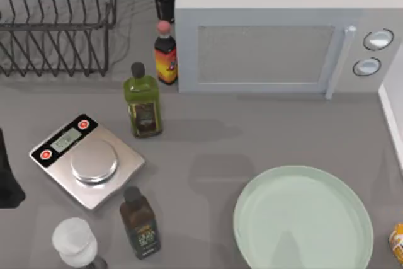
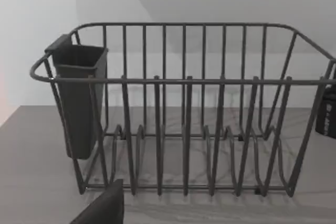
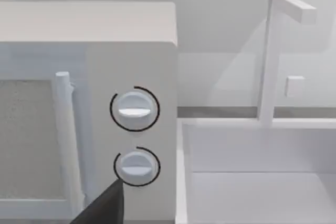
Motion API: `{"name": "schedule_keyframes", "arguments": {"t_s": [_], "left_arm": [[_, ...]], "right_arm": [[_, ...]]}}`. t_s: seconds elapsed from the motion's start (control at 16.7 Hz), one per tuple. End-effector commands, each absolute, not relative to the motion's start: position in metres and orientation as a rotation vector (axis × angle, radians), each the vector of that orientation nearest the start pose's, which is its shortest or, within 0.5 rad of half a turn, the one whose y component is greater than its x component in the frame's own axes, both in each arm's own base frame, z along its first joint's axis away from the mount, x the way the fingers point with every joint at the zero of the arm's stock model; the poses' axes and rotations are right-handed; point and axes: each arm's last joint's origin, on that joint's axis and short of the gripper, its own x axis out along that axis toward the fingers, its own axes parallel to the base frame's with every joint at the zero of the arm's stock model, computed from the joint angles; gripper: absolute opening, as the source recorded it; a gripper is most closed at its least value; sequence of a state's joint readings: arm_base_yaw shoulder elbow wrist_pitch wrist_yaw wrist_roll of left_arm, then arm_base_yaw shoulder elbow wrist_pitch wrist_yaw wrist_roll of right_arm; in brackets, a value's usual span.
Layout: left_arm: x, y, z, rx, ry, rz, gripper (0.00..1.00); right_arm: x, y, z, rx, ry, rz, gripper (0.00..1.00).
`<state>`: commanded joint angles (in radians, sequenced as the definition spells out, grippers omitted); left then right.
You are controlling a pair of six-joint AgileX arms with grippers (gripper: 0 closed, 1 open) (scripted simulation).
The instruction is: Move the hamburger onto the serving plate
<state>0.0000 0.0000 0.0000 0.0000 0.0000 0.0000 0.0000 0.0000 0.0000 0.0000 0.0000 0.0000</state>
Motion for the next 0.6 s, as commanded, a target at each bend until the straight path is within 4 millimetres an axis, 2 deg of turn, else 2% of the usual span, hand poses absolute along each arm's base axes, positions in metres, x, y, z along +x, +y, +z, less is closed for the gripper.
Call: {"name": "schedule_keyframes", "arguments": {"t_s": [0.3,0.42,0.6], "left_arm": [[0.106,-0.001,0.160,0.000,0.000,0.000,1.00],[0.106,-0.001,0.160,0.000,0.000,0.000,1.00],[0.106,-0.001,0.160,0.000,0.000,0.000,1.00]], "right_arm": [[0.107,0.001,0.166,0.009,0.076,0.017,1.00],[0.110,0.003,0.173,0.018,0.189,0.034,1.00],[0.121,0.008,0.180,0.025,0.453,0.059,1.00]]}}
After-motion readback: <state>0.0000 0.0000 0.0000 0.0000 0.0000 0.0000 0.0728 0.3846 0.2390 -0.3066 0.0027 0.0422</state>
